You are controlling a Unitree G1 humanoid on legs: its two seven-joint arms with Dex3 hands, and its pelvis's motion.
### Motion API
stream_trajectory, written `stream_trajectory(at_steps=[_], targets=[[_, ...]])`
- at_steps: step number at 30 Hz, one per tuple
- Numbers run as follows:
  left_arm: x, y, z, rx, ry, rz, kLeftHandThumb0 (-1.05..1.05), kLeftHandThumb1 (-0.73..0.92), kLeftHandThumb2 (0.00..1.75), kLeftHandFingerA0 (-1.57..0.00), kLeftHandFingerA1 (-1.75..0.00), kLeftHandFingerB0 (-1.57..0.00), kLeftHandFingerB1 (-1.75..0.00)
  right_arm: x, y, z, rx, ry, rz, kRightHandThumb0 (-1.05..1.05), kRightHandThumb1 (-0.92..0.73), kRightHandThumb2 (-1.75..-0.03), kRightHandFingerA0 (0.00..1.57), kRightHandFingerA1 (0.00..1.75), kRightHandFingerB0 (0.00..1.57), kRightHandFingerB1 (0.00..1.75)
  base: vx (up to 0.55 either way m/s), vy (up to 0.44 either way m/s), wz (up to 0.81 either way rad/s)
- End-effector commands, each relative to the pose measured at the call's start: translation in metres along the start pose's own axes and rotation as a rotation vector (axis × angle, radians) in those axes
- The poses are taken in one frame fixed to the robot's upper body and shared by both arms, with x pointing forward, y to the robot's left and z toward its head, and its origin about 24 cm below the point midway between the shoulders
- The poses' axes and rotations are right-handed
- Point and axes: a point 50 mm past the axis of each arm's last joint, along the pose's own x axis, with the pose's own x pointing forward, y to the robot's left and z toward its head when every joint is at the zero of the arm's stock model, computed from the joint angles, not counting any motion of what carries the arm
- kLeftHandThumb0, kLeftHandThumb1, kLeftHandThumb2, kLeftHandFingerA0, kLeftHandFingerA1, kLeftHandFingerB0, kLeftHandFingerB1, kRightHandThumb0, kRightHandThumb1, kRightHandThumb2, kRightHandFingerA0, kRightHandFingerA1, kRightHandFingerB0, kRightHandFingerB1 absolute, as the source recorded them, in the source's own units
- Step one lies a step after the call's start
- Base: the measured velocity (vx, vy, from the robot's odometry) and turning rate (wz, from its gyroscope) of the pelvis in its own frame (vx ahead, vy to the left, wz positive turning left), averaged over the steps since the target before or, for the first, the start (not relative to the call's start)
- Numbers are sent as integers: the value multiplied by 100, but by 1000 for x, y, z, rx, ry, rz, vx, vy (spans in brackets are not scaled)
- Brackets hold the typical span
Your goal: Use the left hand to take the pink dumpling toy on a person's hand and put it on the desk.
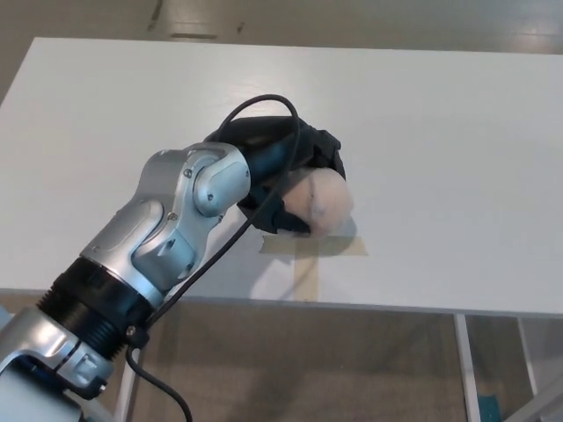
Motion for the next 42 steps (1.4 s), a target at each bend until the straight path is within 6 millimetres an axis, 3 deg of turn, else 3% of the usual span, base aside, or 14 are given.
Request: stream_trajectory(at_steps=[1, 6, 10, 12, 16, 18, 22, 23, 24, 27, 29, 30, 33, 42], targets=[[0, 0, 0, 19, -9, 13, -22, 78, 64, -67, -157, -74, -105, -1, -2, -4, 12, 18, 3, -24, -68, -61, 59, 44, 50, 41, 0, 0, 0], [0, 4, 1, 23, -12, 22, -22, 78, 64, -66, -157, -71, -110, -1, -1, -5, 8, 21, 9, -24, -68, -61, 59, 44, 50, 41, 0, 0, 0], [-2, 30, 7, 30, -34, 75, -22, 78, 64, -67, -157, -70, -113, 0, 0, -3, 7, 26, 22, -24, -68, -61, 58, 44, 50, 41, 0, 0, 0], [-7, 47, 11, 37, -47, 105, -23, 77, 66, -72, -152, -87, -63, 0, 0, -2, 2, 25, 24, -24, -68, -61, 58, 43, 50, 41, 0, 0, 0], [-20, 77, 12, 55, -71, 184, -26, 77, 63, -84, -115, -67, -45, 0, -1, -1, -3, 23, 20, -25, -68, -61, 57, 43, 50, 41, 0, 0, 0], [-30, 92, 3, 35, -76, 252, -24, 77, 65, -69, -153, -82, -56, 0, -3, -2, -5, 22, 10, -25, -68, -61, 57, 43, 49, 41, 0, 0, 0], [-35, 98, -3, 29, -74, 277, -25, 76, 66, -71, -150, -84, -66, 0, -3, -2, -6, 22, 8, -25, -69, -61, 58, 43, 49, 41, 0, 0, 0], [-47, 111, -17, 39, -47, 333, -26, 78, 63, -91, -99, -69, -46, 0, -3, -3, -9, 20, 7, -25, -69, -61, 57, 43, 50, 41, 0, 0, 0], [-50, 113, -19, 40, -42, 345, -26, 78, 63, -91, -99, -69, -46, 0, -4, -3, -8, 19, 6, -25, -69, -61, 57, 43, 50, 41, 0, 0, 0], [-59, 118, -33, 26, -7, 368, -27, 77, 65, -73, -130, -83, -65, 0, -4, -4, -9, 19, 4, -25, -69, -61, 57, 43, 50, 41, 0, 0, 0], [-67, 120, -48, 8, 37, 370, -19, 75, 63, -82, -119, -84, -68, -1, -5, -6, -5, 21, 3, -25, -69, -61, 57, 43, 49, 41, 0, 0, 0], [-70, 117, -58, 1, 68, 355, -28, 78, 63, -88, -91, -84, -58, -1, -5, -6, -4, 23, 2, -25, -69, -61, 58, 43, 49, 41, 0, 0, 0], [-79, 110, -75, -7, 105, 334, -27, 77, 64, -77, -122, -83, -72, -1, -4, -7, -6, 27, 4, -25, -69, -61, 58, 44, 48, 40, 0, 0, 0], [-90, 83, -121, 2, 237, 292, -28, 77, 64, -70, -135, -84, -62, -1, -5, -6, -12, 25, 3, -25, -69, -61, 58, 44, 47, 40, 0, 0, 0]])
